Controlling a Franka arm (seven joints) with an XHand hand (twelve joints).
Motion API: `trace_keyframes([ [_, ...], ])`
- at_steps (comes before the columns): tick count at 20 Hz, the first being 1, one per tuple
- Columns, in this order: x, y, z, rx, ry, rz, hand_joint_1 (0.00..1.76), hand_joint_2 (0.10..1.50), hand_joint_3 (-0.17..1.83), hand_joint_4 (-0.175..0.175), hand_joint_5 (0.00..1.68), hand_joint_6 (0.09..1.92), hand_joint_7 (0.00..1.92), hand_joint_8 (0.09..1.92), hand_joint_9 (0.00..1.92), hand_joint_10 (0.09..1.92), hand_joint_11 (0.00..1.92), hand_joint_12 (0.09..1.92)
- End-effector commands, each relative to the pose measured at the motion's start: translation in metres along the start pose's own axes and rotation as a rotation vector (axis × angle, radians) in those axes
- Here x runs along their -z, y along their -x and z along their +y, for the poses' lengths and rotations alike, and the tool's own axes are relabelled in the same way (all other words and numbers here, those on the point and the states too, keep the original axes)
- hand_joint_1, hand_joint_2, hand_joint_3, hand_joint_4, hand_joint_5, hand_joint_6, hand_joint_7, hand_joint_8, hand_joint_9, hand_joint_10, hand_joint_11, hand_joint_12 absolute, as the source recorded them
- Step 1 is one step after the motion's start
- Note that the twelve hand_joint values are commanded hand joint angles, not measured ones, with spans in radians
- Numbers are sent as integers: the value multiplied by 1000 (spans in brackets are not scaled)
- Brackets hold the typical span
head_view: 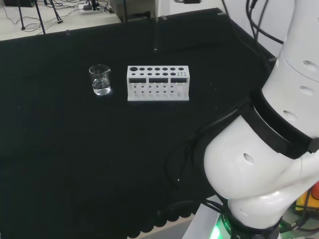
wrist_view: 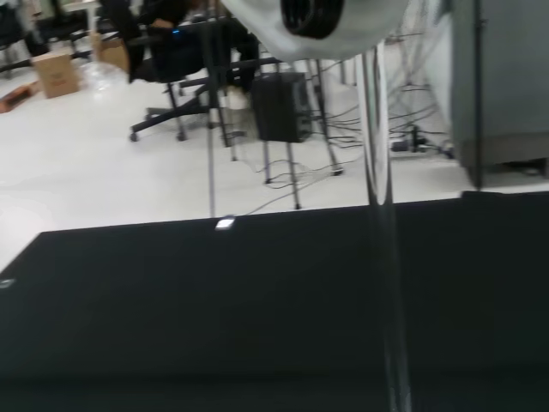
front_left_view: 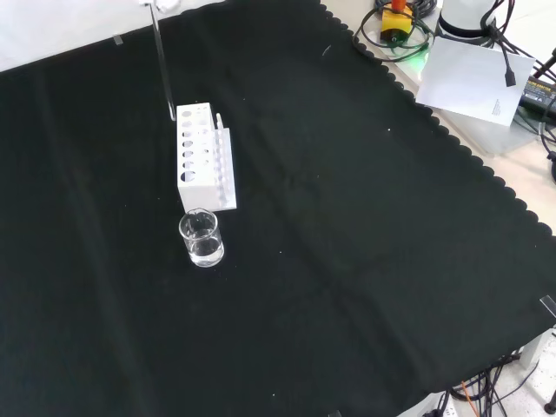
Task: Put the glass rod back on the white test tube rack.
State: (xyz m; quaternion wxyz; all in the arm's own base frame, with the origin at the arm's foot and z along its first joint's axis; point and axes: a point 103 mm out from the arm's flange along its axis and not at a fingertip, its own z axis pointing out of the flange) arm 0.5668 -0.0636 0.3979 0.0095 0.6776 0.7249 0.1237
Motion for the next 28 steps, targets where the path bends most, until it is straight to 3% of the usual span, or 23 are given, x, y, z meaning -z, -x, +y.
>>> trace_keyframes([
  [1,11,41,-38,-40,43,12,1302,1040,0,-175,1123,464,1205,932,1648,721,1325,640],
  [10,11,23,-60,-13,3,-42,1302,1040,0,-175,1123,463,1206,931,1648,721,1325,640],
  [16,-10,1,-53,21,-31,-40,1302,1040,0,-175,1124,463,1206,931,1649,721,1325,639],
  [28,-38,-10,-42,35,-70,-19,1302,1039,0,-175,1124,462,1206,930,1649,721,1325,639],
])
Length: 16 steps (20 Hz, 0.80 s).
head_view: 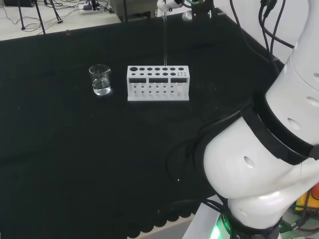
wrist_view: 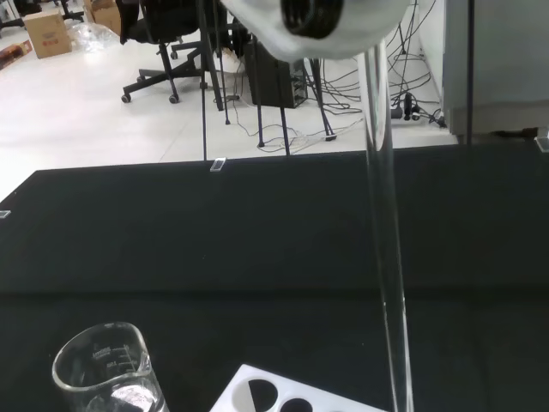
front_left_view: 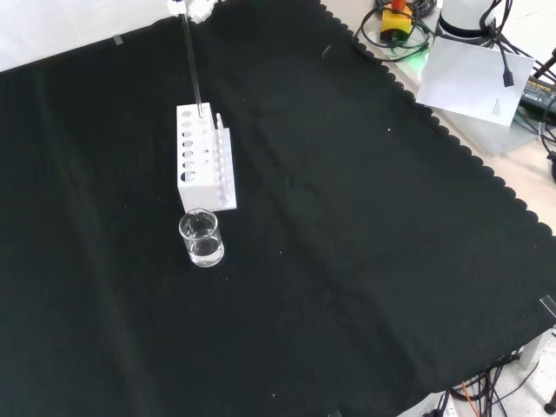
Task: Put the glass rod back on the white test tube rack.
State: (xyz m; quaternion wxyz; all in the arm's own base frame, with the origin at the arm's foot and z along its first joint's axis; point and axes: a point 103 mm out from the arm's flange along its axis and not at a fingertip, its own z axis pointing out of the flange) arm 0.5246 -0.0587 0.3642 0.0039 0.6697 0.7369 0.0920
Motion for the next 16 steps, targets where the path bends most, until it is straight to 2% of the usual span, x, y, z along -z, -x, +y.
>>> trace_keyframes([
  [1,-14,-7,7,7,-14,18,1302,1039,0,-175,1125,462,1206,930,1649,721,1325,639],
  [7,-26,-1,6,-2,-28,34,1302,1039,0,-175,1125,461,1207,930,1649,721,1325,639],
  [16,-22,13,2,-33,-23,30,1302,1039,0,-175,1126,460,1208,929,1650,720,1325,639],
])
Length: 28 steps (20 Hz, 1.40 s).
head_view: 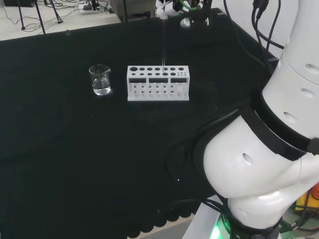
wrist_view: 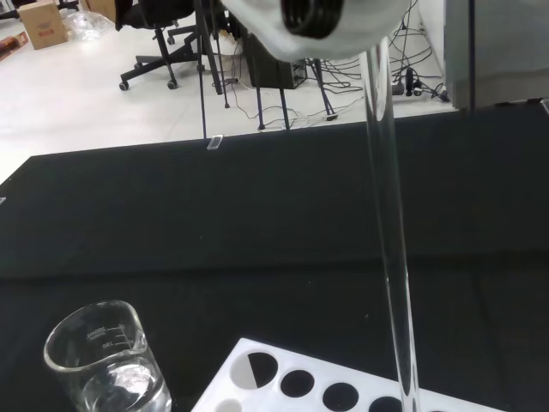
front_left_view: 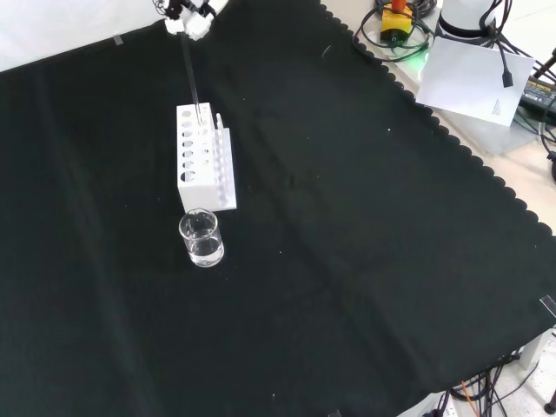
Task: Put the glass rod back on the white test tube rack.
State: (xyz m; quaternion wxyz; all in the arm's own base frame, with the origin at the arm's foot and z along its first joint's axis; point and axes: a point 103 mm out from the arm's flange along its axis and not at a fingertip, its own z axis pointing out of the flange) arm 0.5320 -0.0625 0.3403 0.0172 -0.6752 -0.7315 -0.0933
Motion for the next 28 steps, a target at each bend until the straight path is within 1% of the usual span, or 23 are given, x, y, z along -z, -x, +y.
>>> trace_keyframes([
  [1,2,6,-2,-16,2,-1,1302,1039,0,-175,1126,460,1208,929,1650,720,1325,639],
  [4,-3,6,-2,-30,-8,5,1302,1039,0,-175,1126,460,1208,928,1650,720,1325,639],
  [12,-8,1,-1,-24,-17,-6,1302,1039,0,-175,1126,459,1208,928,1651,720,1326,639],
  [14,-15,3,-1,-31,-29,-6,1302,1039,0,-175,1126,459,1208,928,1651,720,1326,639],
  [20,-26,6,-1,-33,-48,-3,1302,1039,0,-175,1127,458,1208,927,1651,720,1325,639],
  [25,-49,10,-2,-24,-73,5,1302,1038,0,-175,1127,458,1209,926,1651,719,1325,639],
  [28,-55,9,-1,-20,-79,9,1302,1038,0,-175,1127,458,1210,925,1652,719,1325,639],
])
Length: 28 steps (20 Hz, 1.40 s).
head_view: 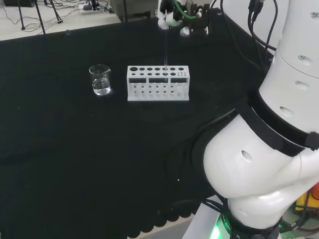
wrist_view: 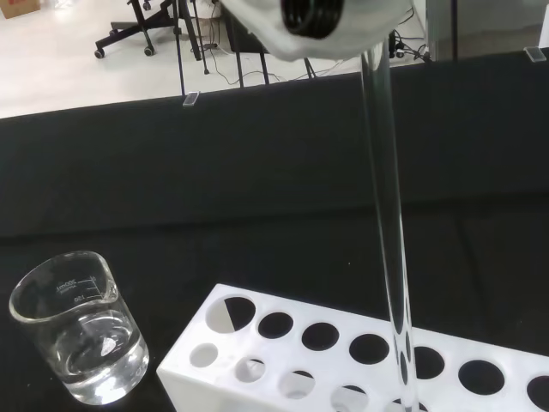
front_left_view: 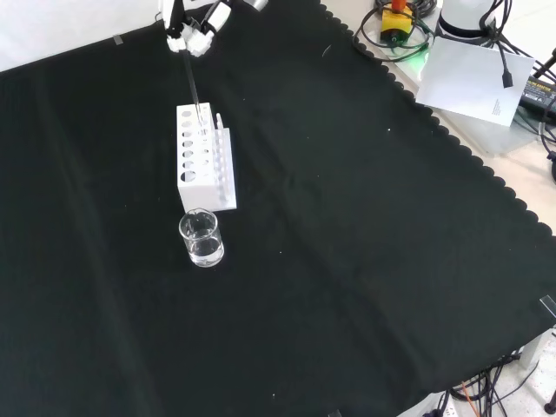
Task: Put the glass rod back on the white test tube rack.
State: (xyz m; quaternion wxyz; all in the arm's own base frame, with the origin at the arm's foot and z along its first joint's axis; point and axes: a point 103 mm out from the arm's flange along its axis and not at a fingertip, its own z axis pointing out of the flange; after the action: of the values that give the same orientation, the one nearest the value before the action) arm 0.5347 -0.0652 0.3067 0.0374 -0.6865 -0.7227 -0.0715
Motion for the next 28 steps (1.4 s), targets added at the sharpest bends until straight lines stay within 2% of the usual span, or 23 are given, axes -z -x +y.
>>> trace_keyframes([
  [1,-24,0,2,15,-26,10,1302,1038,0,-175,1127,458,1210,925,1652,719,1325,639],
  [13,-45,0,11,26,-59,6,1302,1038,0,-175,1128,457,1211,922,1652,719,1325,639],
  [21,-49,6,11,12,-68,-2,1302,1038,0,-175,1129,456,1211,922,1652,718,1324,639],
  [25,-53,6,11,15,-95,10,1301,1039,0,-175,1120,474,1211,923,1658,721,1332,642],
  [26,-53,6,10,21,-103,11,1274,1018,-26,-175,1219,419,1360,864,1674,713,1346,645],
  [28,-52,6,11,27,-126,13,1297,1029,-94,-175,1215,422,1434,584,1704,668,1389,646],
])
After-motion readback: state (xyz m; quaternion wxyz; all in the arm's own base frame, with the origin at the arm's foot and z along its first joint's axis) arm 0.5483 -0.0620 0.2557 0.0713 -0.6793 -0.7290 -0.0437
